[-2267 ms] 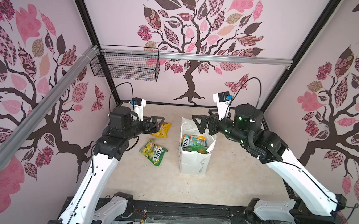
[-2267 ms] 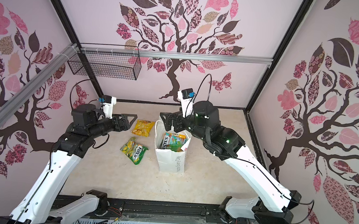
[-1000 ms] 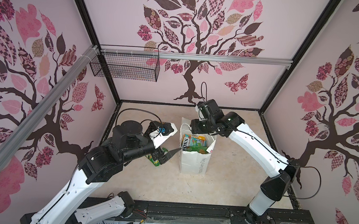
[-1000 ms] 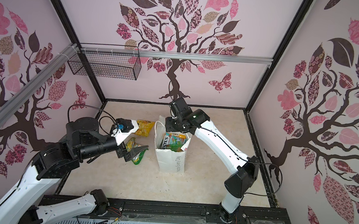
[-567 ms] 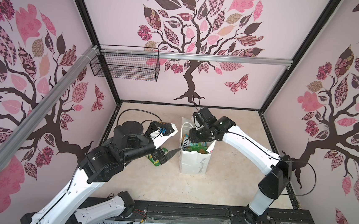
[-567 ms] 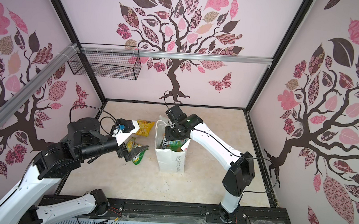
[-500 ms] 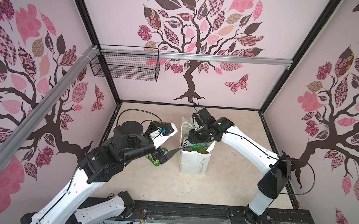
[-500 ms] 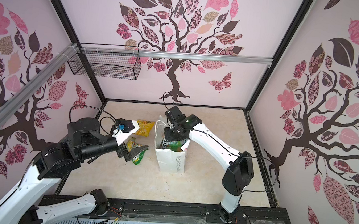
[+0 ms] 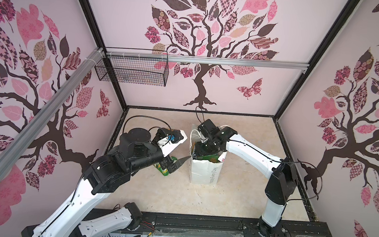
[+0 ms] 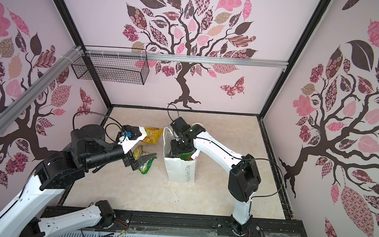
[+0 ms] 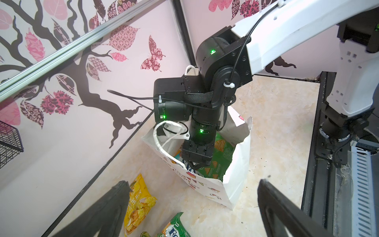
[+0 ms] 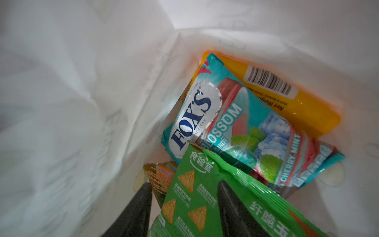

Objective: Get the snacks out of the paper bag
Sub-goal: 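Reach the right gripper down into the bag toward the green chip bag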

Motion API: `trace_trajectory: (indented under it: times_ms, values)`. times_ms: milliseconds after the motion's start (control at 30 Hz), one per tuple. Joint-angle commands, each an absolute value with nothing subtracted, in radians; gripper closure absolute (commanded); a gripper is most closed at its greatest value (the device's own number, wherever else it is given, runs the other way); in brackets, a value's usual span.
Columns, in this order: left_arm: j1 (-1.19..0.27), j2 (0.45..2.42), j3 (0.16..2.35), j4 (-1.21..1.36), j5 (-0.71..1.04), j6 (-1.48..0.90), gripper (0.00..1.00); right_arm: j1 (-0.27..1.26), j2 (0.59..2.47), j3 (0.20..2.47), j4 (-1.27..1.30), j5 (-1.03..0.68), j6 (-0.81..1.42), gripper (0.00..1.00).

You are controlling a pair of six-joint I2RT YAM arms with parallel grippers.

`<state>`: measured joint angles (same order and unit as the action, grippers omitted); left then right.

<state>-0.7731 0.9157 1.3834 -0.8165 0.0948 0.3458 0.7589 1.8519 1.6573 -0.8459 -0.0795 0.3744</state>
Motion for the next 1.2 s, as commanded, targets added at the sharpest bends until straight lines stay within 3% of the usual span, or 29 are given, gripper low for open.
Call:
trace_trajectory:
  times_ms: [0, 233, 633, 900, 1167]
  values:
    - [-0.776, 0.910, 1.356, -0.802, 0.096, 0.342, 0.02, 0.763, 1.908, 1.652, -0.845, -0.080, 0.364, 0.40]
    - [-0.777, 0.909, 1.358, -0.808, 0.088, 0.339, 0.02, 0.764, 1.974, 1.639, -0.831, -0.071, 0.357, 0.26]
    - [-0.777, 0.918, 1.355, -0.808, 0.075, 0.328, 0.02, 0.763, 2.032, 1.524, -0.752, -0.089, 0.354, 0.18]
    - [-0.777, 0.918, 1.356, -0.804, 0.056, 0.321, 0.01, 0.762, 2.045, 1.496, -0.740, -0.100, 0.354, 0.38]
    - [-0.776, 0.914, 1.349, -0.805, 0.041, 0.315, 0.01, 0.764, 2.018, 1.516, -0.750, -0.078, 0.353, 0.75]
